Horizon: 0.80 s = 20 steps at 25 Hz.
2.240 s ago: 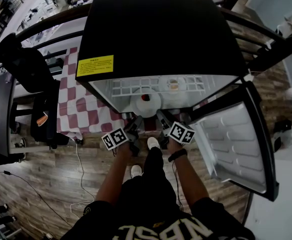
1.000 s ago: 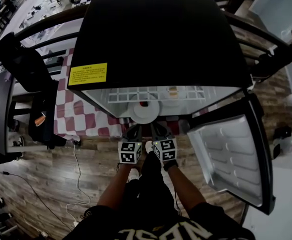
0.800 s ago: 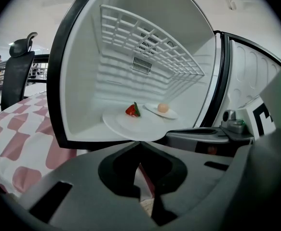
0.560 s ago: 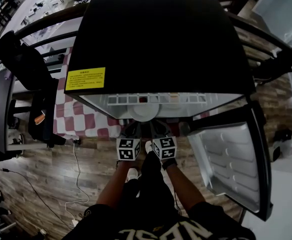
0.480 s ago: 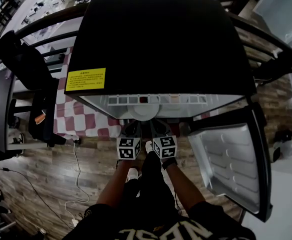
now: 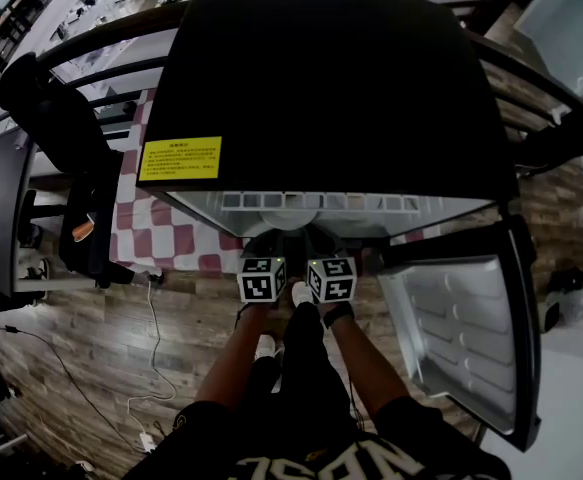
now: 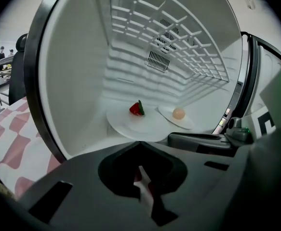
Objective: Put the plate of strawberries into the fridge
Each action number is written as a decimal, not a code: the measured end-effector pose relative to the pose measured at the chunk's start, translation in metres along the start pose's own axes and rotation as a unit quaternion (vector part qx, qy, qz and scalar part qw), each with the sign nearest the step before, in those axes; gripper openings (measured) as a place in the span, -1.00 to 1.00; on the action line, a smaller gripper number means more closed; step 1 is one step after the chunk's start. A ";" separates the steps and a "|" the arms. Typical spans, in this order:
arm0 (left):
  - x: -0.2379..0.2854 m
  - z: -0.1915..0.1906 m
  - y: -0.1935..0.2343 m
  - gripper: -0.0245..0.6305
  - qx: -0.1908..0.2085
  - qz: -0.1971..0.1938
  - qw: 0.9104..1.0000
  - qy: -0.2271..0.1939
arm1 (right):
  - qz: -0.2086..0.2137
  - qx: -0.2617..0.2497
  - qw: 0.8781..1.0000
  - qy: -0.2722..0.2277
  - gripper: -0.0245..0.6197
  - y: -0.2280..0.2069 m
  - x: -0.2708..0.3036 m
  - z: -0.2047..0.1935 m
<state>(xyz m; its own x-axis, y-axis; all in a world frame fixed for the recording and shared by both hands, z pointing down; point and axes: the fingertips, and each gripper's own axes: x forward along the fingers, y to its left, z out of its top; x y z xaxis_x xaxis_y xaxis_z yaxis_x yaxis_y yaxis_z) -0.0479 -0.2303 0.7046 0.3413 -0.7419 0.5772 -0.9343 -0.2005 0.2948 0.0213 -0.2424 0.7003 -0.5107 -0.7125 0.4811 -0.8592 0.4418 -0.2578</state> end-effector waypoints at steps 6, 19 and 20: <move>0.008 0.005 0.002 -0.86 -0.010 -0.004 1.000 0.004 | -0.007 0.014 1.000 0.001 -0.81 -0.005 0.008 0.008; -0.045 0.010 -0.007 -0.85 -0.027 -0.022 0.999 -0.019 | -0.016 0.018 0.999 -0.028 -0.81 0.023 -0.036 0.028; -0.056 0.015 -0.009 -0.85 -0.021 -0.025 0.999 -0.027 | -0.016 0.015 0.999 -0.035 -0.81 0.030 -0.045 0.032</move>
<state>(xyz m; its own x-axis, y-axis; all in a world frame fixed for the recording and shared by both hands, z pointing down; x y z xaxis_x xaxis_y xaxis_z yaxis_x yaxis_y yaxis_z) -0.0599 -0.1963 0.6580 0.3808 -0.7655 0.5186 -0.9104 -0.2123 0.3550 0.0174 -0.2148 0.6443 -0.4836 -0.7627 0.4295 -0.8747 0.4028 -0.2696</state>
